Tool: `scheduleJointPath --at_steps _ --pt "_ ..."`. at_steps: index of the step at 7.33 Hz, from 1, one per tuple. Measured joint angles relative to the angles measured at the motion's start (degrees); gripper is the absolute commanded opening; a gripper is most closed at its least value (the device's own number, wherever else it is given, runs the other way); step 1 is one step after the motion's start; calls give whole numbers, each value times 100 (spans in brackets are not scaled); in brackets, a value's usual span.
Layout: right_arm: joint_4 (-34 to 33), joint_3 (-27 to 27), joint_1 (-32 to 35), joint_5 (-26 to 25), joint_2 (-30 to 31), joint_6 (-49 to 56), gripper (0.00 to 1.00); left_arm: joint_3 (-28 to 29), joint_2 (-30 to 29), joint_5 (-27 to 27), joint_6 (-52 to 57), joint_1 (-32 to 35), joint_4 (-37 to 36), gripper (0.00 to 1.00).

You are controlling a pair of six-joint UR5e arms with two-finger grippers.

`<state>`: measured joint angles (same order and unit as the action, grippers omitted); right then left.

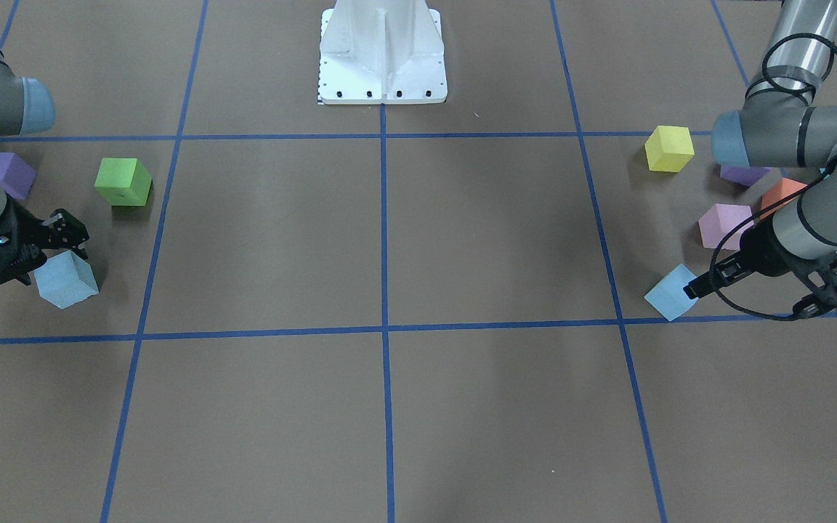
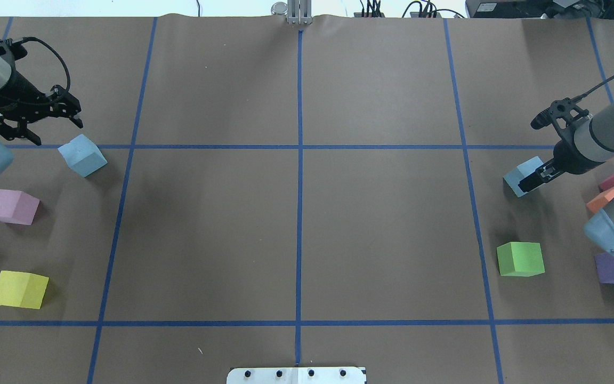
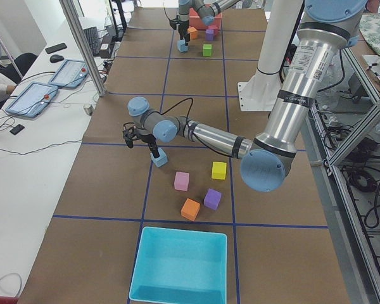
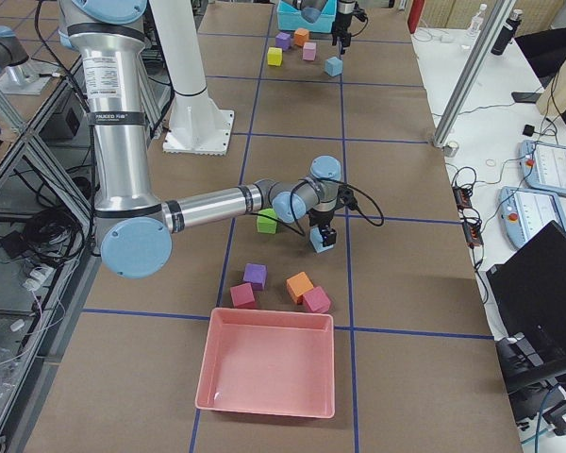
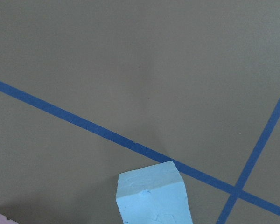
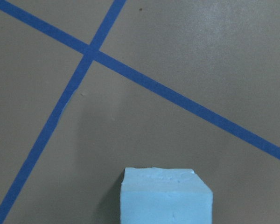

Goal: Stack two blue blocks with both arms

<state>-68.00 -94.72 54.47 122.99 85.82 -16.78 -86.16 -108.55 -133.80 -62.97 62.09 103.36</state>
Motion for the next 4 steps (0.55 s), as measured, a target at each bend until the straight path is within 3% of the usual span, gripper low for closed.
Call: scheduleJointPath --at_steps 2,4 --pt "42 89 -76 -10 -29 -1 73 41 -43 2 11 -75 2 97" --pt "38 138 -122 -28 -119 1 66 39 -47 3 20 -100 4 96"
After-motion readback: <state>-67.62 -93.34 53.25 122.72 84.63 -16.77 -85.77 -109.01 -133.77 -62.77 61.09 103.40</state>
